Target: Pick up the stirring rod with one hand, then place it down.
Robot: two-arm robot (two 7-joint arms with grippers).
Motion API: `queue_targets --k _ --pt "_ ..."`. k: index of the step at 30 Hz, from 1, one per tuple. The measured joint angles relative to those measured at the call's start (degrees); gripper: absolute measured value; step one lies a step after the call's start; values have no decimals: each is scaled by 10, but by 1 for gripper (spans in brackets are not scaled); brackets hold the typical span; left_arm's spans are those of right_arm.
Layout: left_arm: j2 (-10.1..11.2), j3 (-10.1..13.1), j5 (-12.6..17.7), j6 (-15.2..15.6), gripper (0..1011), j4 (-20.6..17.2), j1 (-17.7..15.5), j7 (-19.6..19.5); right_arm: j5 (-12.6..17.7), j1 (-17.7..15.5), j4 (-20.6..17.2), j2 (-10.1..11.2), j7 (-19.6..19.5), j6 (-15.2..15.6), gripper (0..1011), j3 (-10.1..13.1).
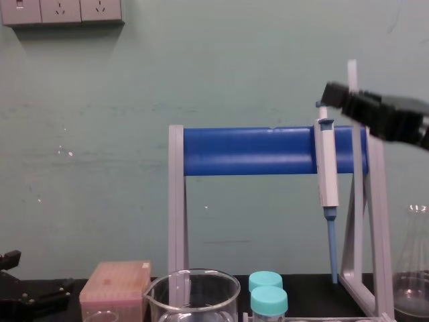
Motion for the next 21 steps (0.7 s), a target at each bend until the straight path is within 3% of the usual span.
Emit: queue_targets --k 6,21 --pt "0 0 0 0 1000 0 0 0 0 -5 21 0 2 5 68 -9" --pt "0 0 0 0 1000 0 0 0 11 10 88 -23 32 -18 69 -27"
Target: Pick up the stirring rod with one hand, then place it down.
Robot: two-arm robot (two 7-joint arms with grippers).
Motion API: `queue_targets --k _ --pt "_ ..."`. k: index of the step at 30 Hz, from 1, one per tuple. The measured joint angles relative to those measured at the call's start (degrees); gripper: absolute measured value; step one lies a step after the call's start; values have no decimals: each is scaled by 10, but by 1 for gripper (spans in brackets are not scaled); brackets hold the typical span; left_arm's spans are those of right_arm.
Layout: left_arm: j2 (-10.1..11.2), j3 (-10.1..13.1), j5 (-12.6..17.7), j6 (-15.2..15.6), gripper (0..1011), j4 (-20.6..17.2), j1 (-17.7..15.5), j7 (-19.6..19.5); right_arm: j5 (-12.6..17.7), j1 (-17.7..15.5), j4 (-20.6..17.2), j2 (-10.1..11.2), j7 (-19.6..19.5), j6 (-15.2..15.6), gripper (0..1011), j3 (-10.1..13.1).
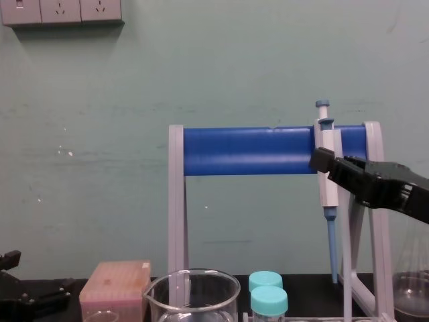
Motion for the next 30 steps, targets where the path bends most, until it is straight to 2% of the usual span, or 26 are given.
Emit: queue_targets --k 13,24,30 --pt "0 0 0 0 1000 0 0 0 -23 29 67 -29 8 -21 68 -15" --pt "0 0 0 0 1000 0 0 0 -43 38 105 -40 4 -11 69 -26" --pt "0 0 0 0 1000 0 0 0 -47 38 113 -43 0 -3 68 -28"
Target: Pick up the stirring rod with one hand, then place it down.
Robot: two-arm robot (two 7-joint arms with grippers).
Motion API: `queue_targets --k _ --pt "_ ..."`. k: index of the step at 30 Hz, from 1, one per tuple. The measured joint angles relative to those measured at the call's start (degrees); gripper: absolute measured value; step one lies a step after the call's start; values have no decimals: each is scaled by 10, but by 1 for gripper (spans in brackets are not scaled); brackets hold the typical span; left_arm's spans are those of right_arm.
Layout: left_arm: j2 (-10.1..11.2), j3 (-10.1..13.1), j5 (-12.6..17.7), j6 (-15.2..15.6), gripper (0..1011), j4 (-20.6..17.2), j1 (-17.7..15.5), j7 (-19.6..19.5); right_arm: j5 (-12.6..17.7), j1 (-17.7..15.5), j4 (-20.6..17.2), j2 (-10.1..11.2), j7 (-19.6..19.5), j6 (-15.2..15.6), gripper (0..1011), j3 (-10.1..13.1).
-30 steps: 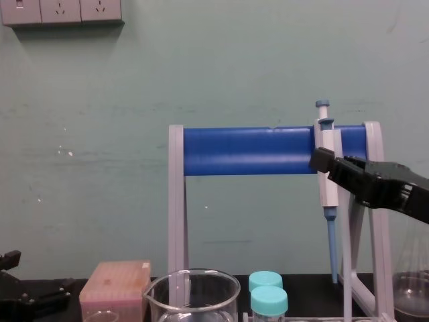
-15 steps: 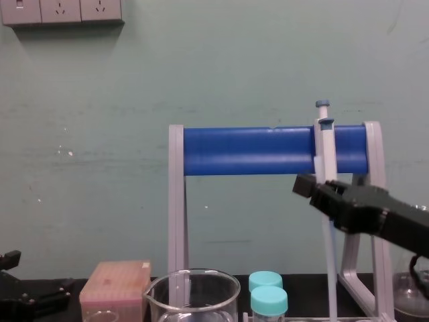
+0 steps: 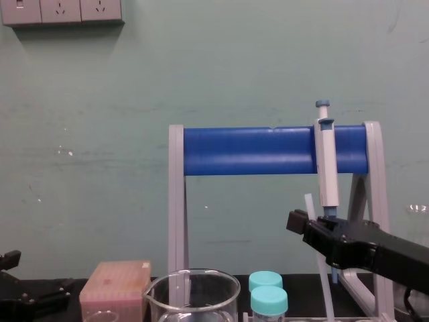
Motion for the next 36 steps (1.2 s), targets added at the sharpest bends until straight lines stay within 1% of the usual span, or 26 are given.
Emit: queue_targets --k 15,26,28,29,30,31,33,34,36 --pt "0 0 0 0 1000 0 0 0 -12 0 5 -3 -9 6 69 0" --pt "0 0 0 0 1000 0 0 0 -11 -1 5 -3 -9 6 73 0" --pt "0 0 0 0 1000 0 0 0 -11 -1 5 -3 -9 6 92 0" --pt "0 0 0 0 1000 0 0 0 -10 -1 5 -3 -9 6 137 0" --pt "0 0 0 0 1000 0 0 0 -10 -1 5 -3 -9 6 137 0" --pt "0 0 0 0 1000 0 0 0 -10 -1 5 -3 -9 6 172 0" --pt "0 0 0 0 1000 0 0 0 -10 -1 5 -3 -9 6 208 1" --pt "0 0 0 0 1000 0 0 0 -10 -1 5 -3 -9 6 264 1" --pt "0 0 0 0 1000 0 0 0 -10 -1 5 -3 -9 6 302 1"
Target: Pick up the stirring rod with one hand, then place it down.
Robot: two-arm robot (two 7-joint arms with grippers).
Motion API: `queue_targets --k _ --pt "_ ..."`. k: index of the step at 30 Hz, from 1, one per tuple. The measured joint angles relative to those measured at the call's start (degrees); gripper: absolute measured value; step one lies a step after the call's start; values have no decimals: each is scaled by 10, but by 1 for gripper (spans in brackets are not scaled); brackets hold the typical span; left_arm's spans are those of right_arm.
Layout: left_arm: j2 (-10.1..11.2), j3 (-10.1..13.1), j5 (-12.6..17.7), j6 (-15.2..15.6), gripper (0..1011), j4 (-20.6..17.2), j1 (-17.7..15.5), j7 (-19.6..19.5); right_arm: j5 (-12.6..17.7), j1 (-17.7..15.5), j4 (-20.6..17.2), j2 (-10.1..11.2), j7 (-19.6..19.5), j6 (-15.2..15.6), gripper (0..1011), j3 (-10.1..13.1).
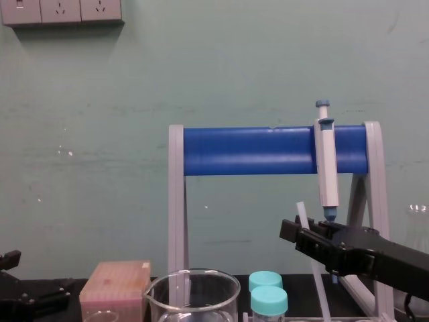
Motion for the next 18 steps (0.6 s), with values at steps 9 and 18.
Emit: queue_targets --k 9,18 --pt "0 0 0 0 1000 0 0 0 0 0 0 0 0 0 600 0" --pt "0 0 0 0 1000 0 0 0 1 0 0 0 0 0 852 0"
